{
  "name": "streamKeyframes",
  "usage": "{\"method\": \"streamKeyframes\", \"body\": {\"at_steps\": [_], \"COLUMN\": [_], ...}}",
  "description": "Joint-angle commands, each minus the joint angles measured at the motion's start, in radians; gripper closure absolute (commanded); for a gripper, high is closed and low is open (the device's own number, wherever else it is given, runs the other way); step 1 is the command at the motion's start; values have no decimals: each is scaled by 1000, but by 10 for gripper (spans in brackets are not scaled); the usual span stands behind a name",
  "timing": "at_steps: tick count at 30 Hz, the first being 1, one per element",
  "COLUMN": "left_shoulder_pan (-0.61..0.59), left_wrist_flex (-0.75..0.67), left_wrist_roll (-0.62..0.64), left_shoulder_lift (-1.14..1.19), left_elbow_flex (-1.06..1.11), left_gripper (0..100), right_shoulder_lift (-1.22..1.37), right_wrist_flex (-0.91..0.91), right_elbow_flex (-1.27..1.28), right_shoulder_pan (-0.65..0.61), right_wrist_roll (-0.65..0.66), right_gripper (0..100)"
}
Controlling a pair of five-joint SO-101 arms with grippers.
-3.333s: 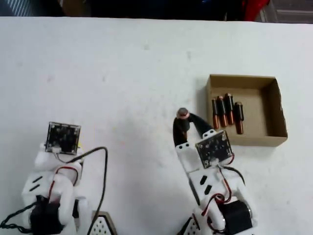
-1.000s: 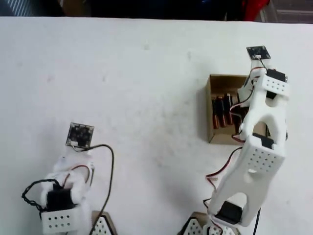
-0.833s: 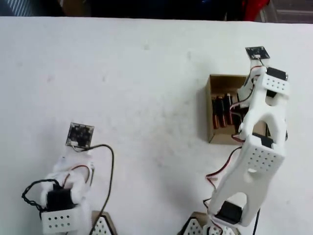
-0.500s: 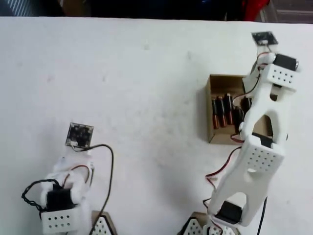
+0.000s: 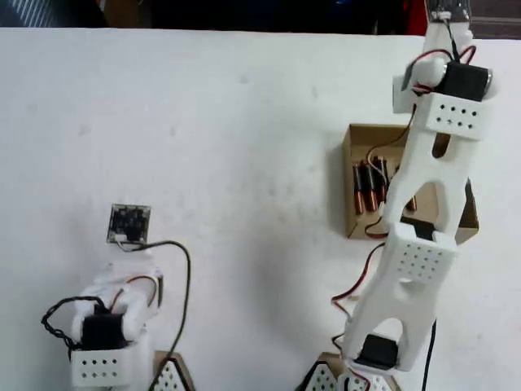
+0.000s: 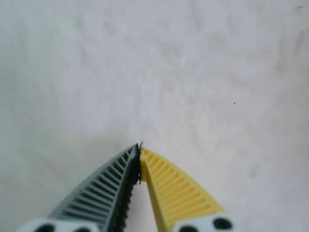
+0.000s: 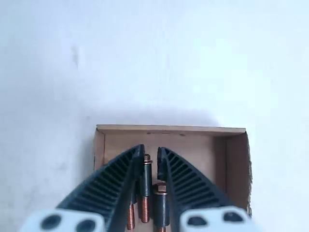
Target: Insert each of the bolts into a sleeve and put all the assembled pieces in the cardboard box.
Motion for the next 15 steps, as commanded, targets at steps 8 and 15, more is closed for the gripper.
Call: {"method": "streamKeyframes", "body": {"at_steps": [8,15], "left_shoulder_pan": [19,27], "left_wrist_flex": [11,11], "left_wrist_roll": [64,63], "left_shoulder_lift": [-8,-8], "left_elbow_flex": [-2,-2], "left_gripper": [977,977], "right_shoulder_lift": [-341,-639], "right_wrist_flex": [50,48], "right_elbow_flex": [-41,209], "right_shoulder_pan": [-117,-177], "right_wrist_roll": [-49,-49], "right_gripper": [967,967]}}
